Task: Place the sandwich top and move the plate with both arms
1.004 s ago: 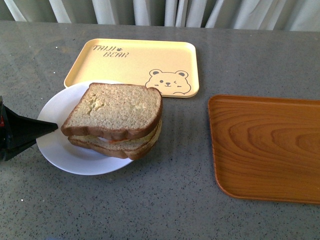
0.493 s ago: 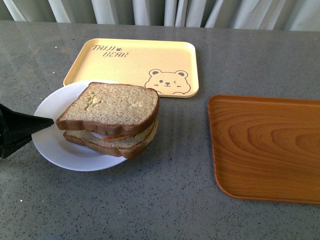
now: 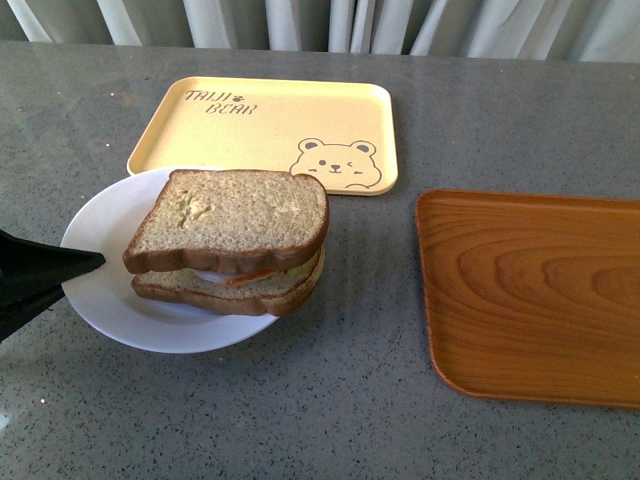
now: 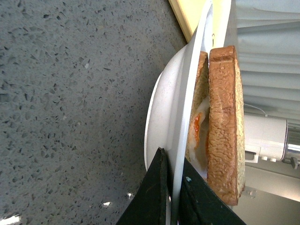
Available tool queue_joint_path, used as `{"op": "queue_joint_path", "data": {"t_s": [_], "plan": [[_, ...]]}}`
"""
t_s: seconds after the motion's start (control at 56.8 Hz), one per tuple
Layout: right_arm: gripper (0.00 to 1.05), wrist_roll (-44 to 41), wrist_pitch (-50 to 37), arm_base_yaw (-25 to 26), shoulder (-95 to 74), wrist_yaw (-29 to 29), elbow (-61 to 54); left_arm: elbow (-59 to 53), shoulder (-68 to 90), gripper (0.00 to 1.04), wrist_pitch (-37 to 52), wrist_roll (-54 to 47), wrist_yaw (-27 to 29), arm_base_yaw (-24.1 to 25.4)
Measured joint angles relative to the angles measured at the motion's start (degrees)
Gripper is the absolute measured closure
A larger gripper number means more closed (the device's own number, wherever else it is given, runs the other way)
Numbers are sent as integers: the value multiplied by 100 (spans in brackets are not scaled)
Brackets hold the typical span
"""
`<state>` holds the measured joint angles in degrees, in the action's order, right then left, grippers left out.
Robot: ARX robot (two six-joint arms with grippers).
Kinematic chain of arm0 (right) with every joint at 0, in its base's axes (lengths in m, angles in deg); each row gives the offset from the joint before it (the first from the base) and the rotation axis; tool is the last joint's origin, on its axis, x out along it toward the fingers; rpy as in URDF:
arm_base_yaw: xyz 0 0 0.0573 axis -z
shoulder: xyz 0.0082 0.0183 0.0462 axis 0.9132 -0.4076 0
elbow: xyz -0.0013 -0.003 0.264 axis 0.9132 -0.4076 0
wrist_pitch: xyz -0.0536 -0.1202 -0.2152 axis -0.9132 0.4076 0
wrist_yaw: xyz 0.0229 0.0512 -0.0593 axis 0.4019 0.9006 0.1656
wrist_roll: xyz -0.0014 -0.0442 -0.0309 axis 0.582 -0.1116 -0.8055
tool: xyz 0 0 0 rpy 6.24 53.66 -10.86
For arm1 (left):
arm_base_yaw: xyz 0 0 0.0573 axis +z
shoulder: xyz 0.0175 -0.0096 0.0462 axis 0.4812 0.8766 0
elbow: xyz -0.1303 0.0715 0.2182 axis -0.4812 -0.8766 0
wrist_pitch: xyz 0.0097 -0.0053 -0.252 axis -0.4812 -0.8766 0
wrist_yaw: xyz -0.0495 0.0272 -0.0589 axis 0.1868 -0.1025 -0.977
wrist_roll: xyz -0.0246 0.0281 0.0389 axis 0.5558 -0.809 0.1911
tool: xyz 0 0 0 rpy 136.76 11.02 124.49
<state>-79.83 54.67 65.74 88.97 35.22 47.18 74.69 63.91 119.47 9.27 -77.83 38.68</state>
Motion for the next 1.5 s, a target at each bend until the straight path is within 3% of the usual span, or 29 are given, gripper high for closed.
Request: {"op": "queue_joint_path", "data": {"t_s": [0.388,1.128,1.497], "plan": [[9,0,0,0,0,0,0,101,-197,103,151,533,83,-249],[9,0,0,0,0,2,0,2426,380,103,-1676,299,98,-756],[9,0,0,0,2,2,0,3705,1051,103,-2487,-68,7,-723]]}}
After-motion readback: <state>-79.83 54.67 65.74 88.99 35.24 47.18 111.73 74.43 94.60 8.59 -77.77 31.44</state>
